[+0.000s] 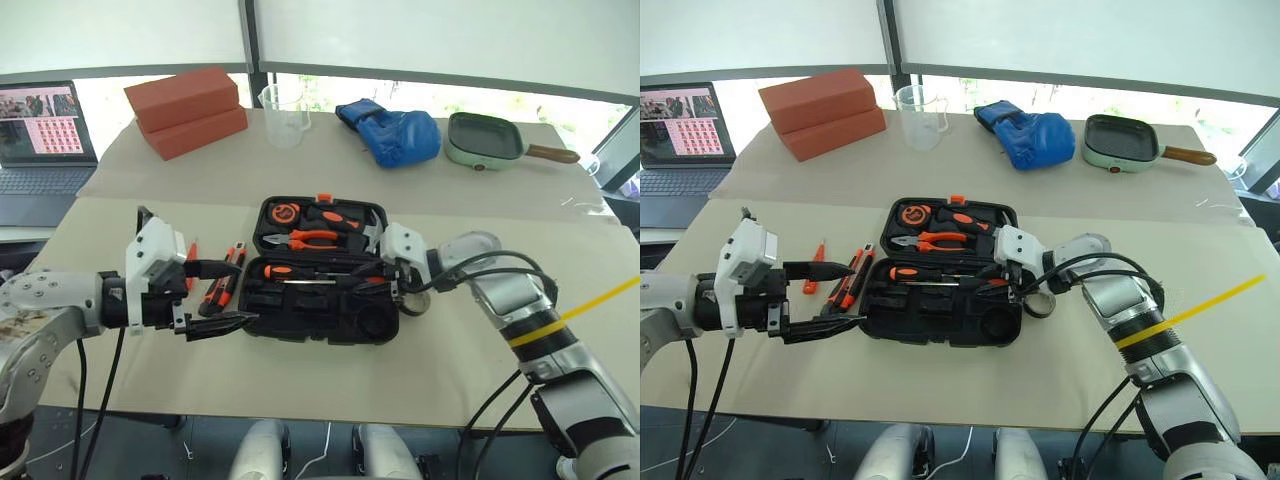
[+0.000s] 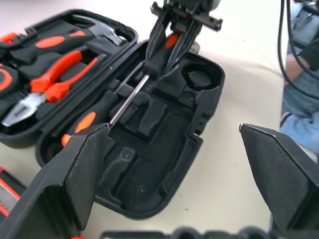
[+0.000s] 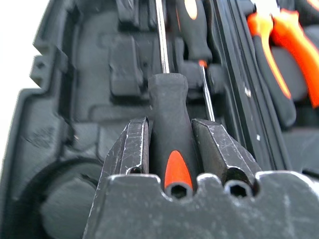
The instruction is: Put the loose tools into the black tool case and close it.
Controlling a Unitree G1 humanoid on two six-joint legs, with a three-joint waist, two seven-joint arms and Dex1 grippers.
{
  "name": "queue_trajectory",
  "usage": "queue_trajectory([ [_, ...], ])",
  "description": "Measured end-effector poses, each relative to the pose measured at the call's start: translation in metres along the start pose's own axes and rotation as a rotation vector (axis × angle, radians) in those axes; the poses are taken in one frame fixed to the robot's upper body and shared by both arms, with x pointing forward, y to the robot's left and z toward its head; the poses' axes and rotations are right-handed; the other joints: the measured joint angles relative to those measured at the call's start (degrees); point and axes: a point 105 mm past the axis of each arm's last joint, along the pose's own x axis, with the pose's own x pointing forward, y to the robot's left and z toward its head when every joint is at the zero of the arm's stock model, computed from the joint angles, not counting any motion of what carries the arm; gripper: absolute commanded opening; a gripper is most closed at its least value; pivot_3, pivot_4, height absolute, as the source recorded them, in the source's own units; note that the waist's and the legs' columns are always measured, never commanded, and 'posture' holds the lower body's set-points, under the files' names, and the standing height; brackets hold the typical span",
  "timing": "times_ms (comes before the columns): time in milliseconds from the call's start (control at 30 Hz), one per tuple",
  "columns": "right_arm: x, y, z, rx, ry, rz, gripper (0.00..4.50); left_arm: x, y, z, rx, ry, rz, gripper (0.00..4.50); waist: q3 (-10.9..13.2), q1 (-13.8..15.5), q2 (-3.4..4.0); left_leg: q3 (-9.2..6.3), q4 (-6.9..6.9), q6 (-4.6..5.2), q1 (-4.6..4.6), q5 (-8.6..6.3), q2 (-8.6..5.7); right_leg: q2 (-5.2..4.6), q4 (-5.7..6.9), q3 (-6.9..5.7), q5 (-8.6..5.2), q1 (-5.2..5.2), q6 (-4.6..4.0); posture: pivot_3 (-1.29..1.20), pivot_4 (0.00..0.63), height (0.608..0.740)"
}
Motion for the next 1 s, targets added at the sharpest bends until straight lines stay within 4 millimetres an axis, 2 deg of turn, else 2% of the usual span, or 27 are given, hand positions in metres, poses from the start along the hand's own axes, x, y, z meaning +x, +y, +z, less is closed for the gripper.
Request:
queue_trajectory([
  [200, 0.002, -0.005, -0.002, -0.005, 0.019, 0.002, 1.04, 0.001, 0.001, 0.004, 0.013, -0.002, 0.001, 4.50, 0.0, -0.4, 0.01, -0.01, -0.03, -0.05, 0.04, 0.02, 0.00, 0.02, 0.04, -0.01, 0.01, 0.00, -0.04, 0.00, 0.150, 0.738],
  [267, 0.003, -0.005, -0.002, -0.005, 0.018, 0.005, 2.04, 0.003, 0.001, 0.007, 0.025, -0.006, -0.003, 4.50, 0.0, -0.5, 0.01, 0.00, -0.03, -0.05, 0.04, 0.02, -0.01, 0.02, 0.03, -0.01, 0.01, 0.02, -0.04, 0.00, 0.150, 0.738],
  [433, 0.001, -0.006, 0.007, -0.003, -0.010, -0.006, 3.53, 0.008, 0.004, 0.007, 0.018, -0.003, -0.017, 4.50, 0.0, -0.6, 0.01, 0.00, -0.06, -0.06, 0.04, 0.03, 0.00, 0.06, 0.05, 0.00, 0.02, -0.02, -0.06, 0.00, 0.150, 0.738],
  [500, -0.002, -0.007, 0.013, 0.006, -0.038, -0.013, 4.31, 0.009, 0.004, 0.007, 0.023, -0.006, -0.021, 4.50, 0.0, -0.6, 0.01, 0.00, -0.06, -0.06, 0.04, 0.03, 0.00, 0.04, 0.05, 0.00, 0.02, -0.01, -0.06, 0.00, 0.150, 0.738],
  [533, -0.004, -0.008, 0.018, 0.017, -0.059, -0.020, 4.46, 0.009, 0.004, 0.007, 0.024, -0.008, -0.023, 4.50, 0.0, -0.6, 0.01, 0.00, -0.06, -0.06, 0.04, 0.03, 0.00, 0.04, 0.05, 0.00, 0.02, -0.01, -0.06, 0.00, 0.150, 0.738],
  [600, -0.009, -0.011, 0.026, 0.052, -0.104, -0.042, 4.46, 0.011, 0.005, 0.006, 0.022, -0.005, -0.025, 4.50, 0.0, -0.5, 0.01, 0.00, -0.05, -0.06, 0.05, 0.03, 0.00, 0.04, 0.05, -0.01, 0.02, 0.00, -0.06, 0.00, 0.150, 0.738],
  [700, -0.010, -0.015, 0.032, 0.073, -0.130, -0.078, 3.72, 0.014, 0.006, 0.005, 0.028, 0.000, -0.036, 4.50, 0.0, -0.5, 0.01, 0.00, -0.05, -0.06, 0.05, 0.03, -0.01, 0.04, 0.04, -0.01, 0.02, 0.01, -0.06, 0.00, 0.150, 0.738],
  [833, -0.002, -0.011, 0.024, 0.109, -0.134, -0.090, 2.27, 0.015, 0.009, 0.008, 0.050, -0.009, -0.028, 4.50, 0.0, -0.5, 0.01, 0.02, -0.06, -0.06, 0.04, 0.03, -0.02, 0.05, 0.04, -0.01, 0.02, -0.01, -0.06, 0.00, 0.150, 0.738],
  [933, 0.003, -0.009, 0.021, 0.126, -0.134, -0.096, 1.46, 0.016, 0.010, 0.006, 0.044, -0.005, -0.032, 4.50, 0.0, -0.6, 0.01, 0.04, -0.05, -0.06, 0.04, 0.03, -0.02, 0.06, 0.05, 0.00, 0.02, -0.01, -0.06, 0.00, 0.150, 0.738],
  [1000, 0.006, -0.008, 0.022, 0.132, -0.143, -0.102, 0.76, 0.017, 0.011, 0.007, 0.044, -0.005, -0.032, 4.50, 0.0, -0.6, 0.01, 0.03, -0.05, -0.07, 0.05, 0.03, -0.02, 0.08, 0.06, 0.00, 0.02, -0.01, -0.06, 0.00, 0.150, 0.738],
])
